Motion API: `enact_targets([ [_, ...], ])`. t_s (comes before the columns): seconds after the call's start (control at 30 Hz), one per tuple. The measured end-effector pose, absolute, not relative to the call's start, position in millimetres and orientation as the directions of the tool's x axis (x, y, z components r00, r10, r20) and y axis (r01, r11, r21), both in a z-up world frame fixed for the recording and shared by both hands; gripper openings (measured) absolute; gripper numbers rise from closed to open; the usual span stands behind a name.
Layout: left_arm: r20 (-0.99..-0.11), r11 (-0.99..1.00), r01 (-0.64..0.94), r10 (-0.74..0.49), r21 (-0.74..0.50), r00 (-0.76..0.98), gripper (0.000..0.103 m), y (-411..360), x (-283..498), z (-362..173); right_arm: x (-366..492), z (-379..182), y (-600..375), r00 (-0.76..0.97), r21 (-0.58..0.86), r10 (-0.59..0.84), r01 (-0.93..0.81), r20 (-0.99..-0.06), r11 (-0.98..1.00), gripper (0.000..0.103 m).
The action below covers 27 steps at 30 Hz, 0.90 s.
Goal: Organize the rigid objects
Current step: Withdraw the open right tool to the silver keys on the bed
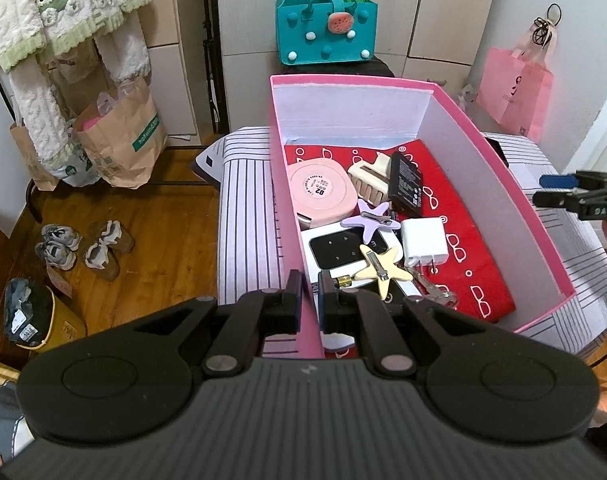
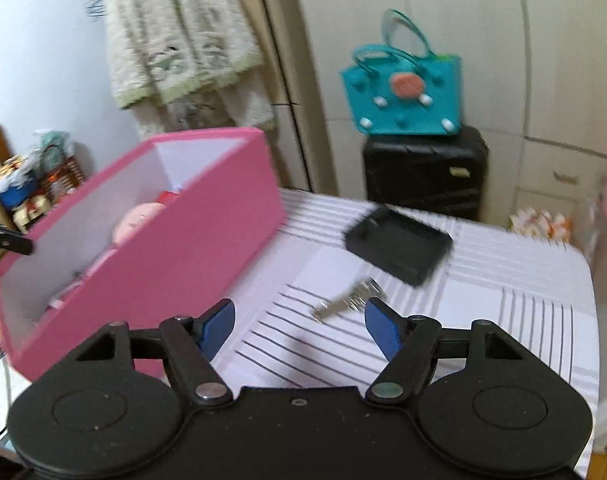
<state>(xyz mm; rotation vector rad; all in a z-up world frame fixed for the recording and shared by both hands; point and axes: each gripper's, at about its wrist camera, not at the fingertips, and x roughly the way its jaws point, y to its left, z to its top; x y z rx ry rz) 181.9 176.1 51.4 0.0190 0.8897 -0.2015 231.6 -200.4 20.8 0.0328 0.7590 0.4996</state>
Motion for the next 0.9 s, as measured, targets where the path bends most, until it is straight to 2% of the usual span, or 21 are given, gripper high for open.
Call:
enact_targets([
  [0.13, -0.776, 0.981, 0.183, -0.162, -0.061, 0.61, 0.007, 174.5, 182.4, 51.3, 238.3, -0.7, -203.8, 0.608, 0.205, 0.418, -0.39, -0.675, 0.898, 0.071],
  [0.27, -0.777, 0.982, 0.177, -0.164, -0.068, 0.608, 0.007, 175.3, 182.9, 50.9, 253.3, -15.6, -204.7, 0.609, 0.212, 0.395, -0.352, -0.688, 0.912, 0.06],
  [0.37, -0.777, 0.982, 0.178, -0.166, -0.07, 0.607, 0.007, 175.4, 183.2, 51.0, 262.5, -18.7, -200.9, 0.621, 0.202, 0.371, -0.326, -0.69, 0.923, 0.056],
  [0.53, -0.777, 0.981, 0.178, -0.167, -0.072, 0.607, 0.007, 175.3, 182.8, 51.1, 270.2, -22.4, -187.7, 0.658, 0.13, 0.307, -0.305, -0.688, 0.944, 0.05],
  [0.6, -0.777, 0.981, 0.179, -0.165, -0.069, 0.607, 0.007, 175.9, 182.9, 51.2, 270.0, -23.1, -182.3, 0.672, 0.102, 0.288, -0.303, -0.682, 0.947, 0.045],
  [0.7, -0.777, 0.981, 0.181, -0.169, -0.072, 0.606, 0.007, 175.6, 183.3, 50.1, 271.6, -22.5, -179.4, 0.689, 0.087, 0.269, -0.287, -0.673, 0.954, 0.023],
  [0.77, -0.777, 0.981, 0.181, -0.168, -0.071, 0.606, 0.007, 175.6, 183.3, 50.2, 272.8, -21.0, -180.2, 0.701, 0.079, 0.259, -0.279, -0.664, 0.957, 0.001],
  [0.9, -0.777, 0.981, 0.182, -0.169, -0.071, 0.607, 0.007, 175.7, 183.5, 49.6, 276.1, -20.2, -184.2, 0.694, 0.114, 0.272, -0.266, -0.666, 0.957, 0.001],
])
